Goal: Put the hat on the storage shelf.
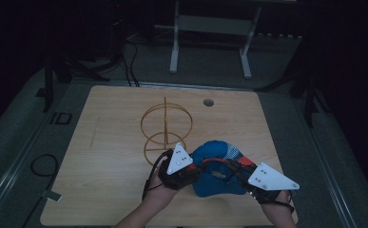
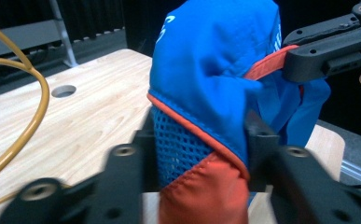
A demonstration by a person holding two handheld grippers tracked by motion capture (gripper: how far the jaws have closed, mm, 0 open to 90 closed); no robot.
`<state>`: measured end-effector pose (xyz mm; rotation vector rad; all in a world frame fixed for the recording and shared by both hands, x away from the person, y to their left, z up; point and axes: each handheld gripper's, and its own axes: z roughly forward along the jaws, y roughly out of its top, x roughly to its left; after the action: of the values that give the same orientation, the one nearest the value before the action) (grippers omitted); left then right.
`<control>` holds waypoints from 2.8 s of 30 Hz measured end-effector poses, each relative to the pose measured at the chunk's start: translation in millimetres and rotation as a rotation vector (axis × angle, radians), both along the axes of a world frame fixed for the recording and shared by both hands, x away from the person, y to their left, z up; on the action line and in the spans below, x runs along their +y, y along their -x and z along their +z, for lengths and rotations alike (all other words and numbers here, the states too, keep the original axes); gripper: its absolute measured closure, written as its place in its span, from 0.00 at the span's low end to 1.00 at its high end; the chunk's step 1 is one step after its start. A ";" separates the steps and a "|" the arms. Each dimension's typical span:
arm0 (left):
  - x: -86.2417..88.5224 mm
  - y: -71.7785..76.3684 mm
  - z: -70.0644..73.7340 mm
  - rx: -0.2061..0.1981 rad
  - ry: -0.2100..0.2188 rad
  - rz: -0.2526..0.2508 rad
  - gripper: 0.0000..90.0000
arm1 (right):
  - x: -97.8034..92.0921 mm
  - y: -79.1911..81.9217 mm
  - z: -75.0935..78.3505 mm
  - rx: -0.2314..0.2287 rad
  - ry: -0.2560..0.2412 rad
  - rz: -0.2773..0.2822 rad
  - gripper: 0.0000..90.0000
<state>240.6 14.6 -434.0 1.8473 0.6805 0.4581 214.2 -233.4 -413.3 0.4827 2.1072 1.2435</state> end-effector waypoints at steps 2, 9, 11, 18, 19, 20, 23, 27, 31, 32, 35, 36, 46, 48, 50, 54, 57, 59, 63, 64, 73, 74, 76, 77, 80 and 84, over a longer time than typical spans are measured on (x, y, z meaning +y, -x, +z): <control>-2.0 0.8 0.7 -0.006 -0.013 0.008 0.88 | 1.7 0.3 -0.6 0.001 0.003 0.005 0.96; -4.0 0.1 4.9 -0.022 -0.063 0.010 0.95 | 3.4 1.3 -2.6 0.013 -0.009 0.012 0.96; -4.7 0.5 7.4 -0.040 -0.083 0.002 0.95 | 2.3 2.0 -2.7 0.017 -0.019 0.018 0.95; -10.1 7.2 19.5 -0.114 -0.136 -0.048 0.95 | -10.6 10.1 6.9 0.032 -0.088 0.045 0.89; -10.1 7.2 19.5 -0.114 -0.136 -0.048 0.95 | -15.4 12.5 10.2 0.038 -0.111 0.048 0.87; -11.0 7.7 20.6 -0.118 -0.137 -0.050 0.95 | -15.4 12.5 10.2 0.038 -0.111 0.048 0.87; -11.0 9.6 27.1 -0.159 -0.144 -0.073 0.95 | -32.8 25.0 25.3 0.002 -0.172 0.038 0.79; -10.9 12.4 40.6 -0.210 -0.150 -0.095 0.95 | -54.6 30.7 39.6 -0.049 -0.205 -0.022 0.79; -7.3 14.2 54.1 -0.255 -0.144 -0.122 0.95 | -73.9 23.0 43.2 -0.051 -0.216 -0.082 0.80; -5.8 14.8 57.4 -0.267 -0.150 -0.123 0.95 | -77.3 20.4 42.7 -0.044 -0.220 -0.087 0.80; 0.3 15.6 66.0 -0.294 -0.140 -0.168 0.95 | -82.8 12.7 39.6 -0.017 -0.210 -0.089 0.78; 2.8 16.1 68.1 -0.310 -0.135 -0.197 0.95 | -84.1 9.7 38.5 -0.001 -0.207 -0.081 0.77; 21.4 16.0 77.5 -0.379 -0.050 -0.360 0.95 | -72.0 6.2 37.4 0.070 -0.209 0.104 0.65; 21.9 16.3 77.3 -0.387 -0.038 -0.377 0.95 | -64.3 7.8 36.5 0.077 -0.193 0.152 0.62; 22.0 16.3 76.8 -0.387 -0.020 -0.397 0.95 | -55.3 9.1 34.5 0.081 -0.170 0.197 0.58; 20.5 15.4 75.8 -0.376 0.004 -0.405 0.95 | -37.6 12.0 30.6 0.091 -0.149 0.291 0.49; 18.4 15.6 74.4 -0.370 0.012 -0.433 0.95 | -25.2 14.7 29.1 0.081 -0.133 0.332 0.47; 16.5 16.3 73.7 -0.373 0.019 -0.441 0.95 | -17.8 15.7 28.9 0.072 -0.122 0.345 0.47; 16.2 15.7 74.0 -0.358 0.050 -0.459 0.95 | -9.8 16.9 29.5 0.066 -0.116 0.358 0.54; 16.5 15.5 73.9 -0.357 0.057 -0.451 0.95 | -7.1 17.1 30.2 0.069 -0.122 0.357 0.63; 24.6 13.4 72.7 -0.345 0.059 -0.425 0.95 | -13.3 23.5 38.0 0.007 -0.154 0.280 1.00; 25.3 13.1 72.9 -0.345 0.057 -0.425 0.95 | -14.7 24.0 39.1 0.003 -0.158 0.277 1.00; 25.6 13.0 72.6 -0.347 0.051 -0.421 0.95 | -17.2 24.4 41.4 -0.003 -0.160 0.265 1.00; 25.8 12.6 72.4 -0.342 0.054 -0.425 0.95 | -18.4 24.3 42.5 -0.003 -0.163 0.266 1.00; 26.0 12.0 71.6 -0.341 0.050 -0.430 0.94 | -20.4 24.2 46.1 -0.011 -0.169 0.252 1.00; 27.0 10.7 71.8 -0.326 0.044 -0.429 0.93 | -22.9 22.2 52.3 -0.019 -0.181 0.239 1.00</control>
<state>229.9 41.6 -362.2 1.7601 0.0675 0.4393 192.0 -256.3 -361.1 0.3001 2.0925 1.5776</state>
